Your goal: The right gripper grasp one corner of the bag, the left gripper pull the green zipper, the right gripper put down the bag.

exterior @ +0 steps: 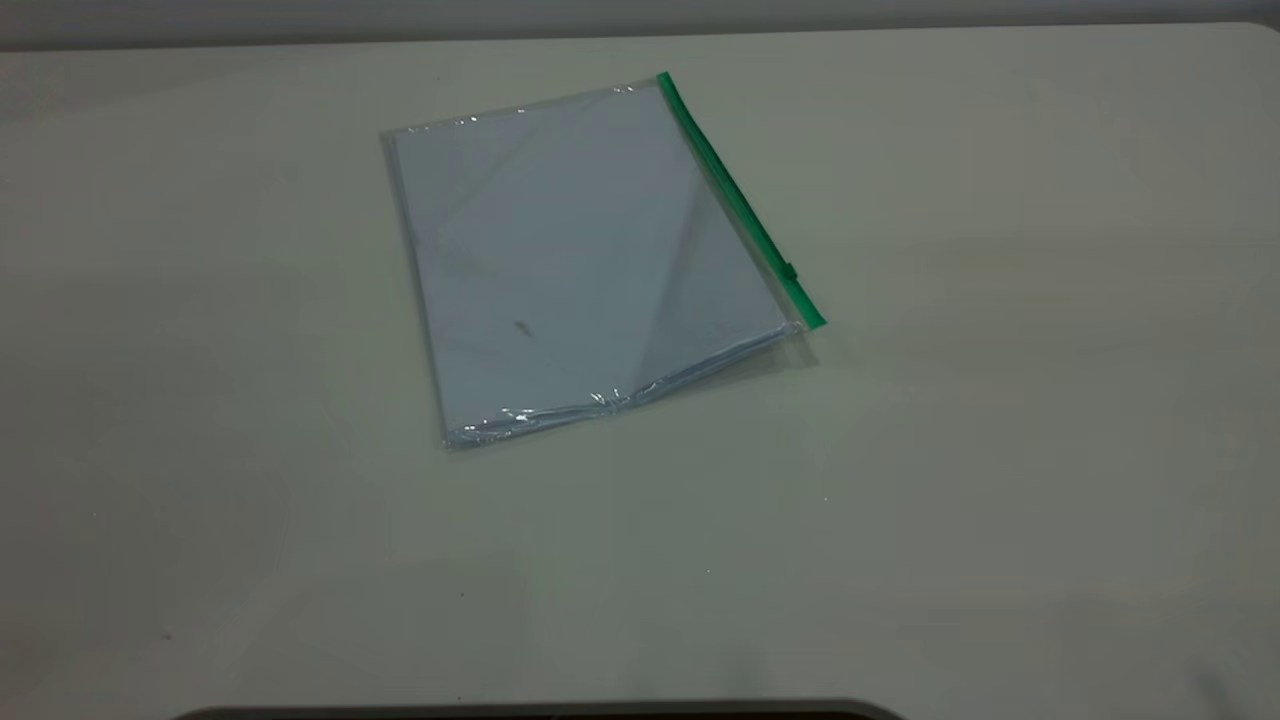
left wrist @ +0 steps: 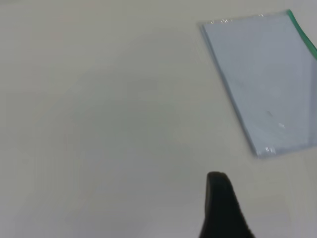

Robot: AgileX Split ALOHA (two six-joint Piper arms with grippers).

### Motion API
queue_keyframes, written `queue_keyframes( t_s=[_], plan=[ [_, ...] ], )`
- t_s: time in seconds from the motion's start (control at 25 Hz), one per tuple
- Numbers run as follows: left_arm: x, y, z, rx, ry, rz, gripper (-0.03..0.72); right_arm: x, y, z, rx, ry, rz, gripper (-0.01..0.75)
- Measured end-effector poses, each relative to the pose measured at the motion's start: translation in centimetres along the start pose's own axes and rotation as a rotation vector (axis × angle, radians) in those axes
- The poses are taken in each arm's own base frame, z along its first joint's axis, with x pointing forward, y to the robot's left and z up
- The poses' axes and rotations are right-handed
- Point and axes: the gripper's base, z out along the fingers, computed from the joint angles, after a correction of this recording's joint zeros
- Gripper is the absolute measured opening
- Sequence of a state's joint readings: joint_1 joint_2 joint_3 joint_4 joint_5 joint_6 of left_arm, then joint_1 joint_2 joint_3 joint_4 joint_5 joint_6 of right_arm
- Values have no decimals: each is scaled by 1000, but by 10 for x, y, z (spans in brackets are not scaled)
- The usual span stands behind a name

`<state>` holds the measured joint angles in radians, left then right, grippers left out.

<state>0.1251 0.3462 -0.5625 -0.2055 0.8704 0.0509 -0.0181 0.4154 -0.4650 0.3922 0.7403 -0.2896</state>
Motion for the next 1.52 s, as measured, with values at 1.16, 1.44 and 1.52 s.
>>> queue_keyframes(
  t_s=[1.16,1.44,1.52],
  plan=[
    [-106,-8,138,291,93,152,511,76,3,357,-381,591,344,485],
    [-106,-8,138,292,91,151,511,95,-7,407,-420,599,440,485],
    [-106,-8,138,293,91,150,511,100,-6,414,-423,605,449,485]
  ],
)
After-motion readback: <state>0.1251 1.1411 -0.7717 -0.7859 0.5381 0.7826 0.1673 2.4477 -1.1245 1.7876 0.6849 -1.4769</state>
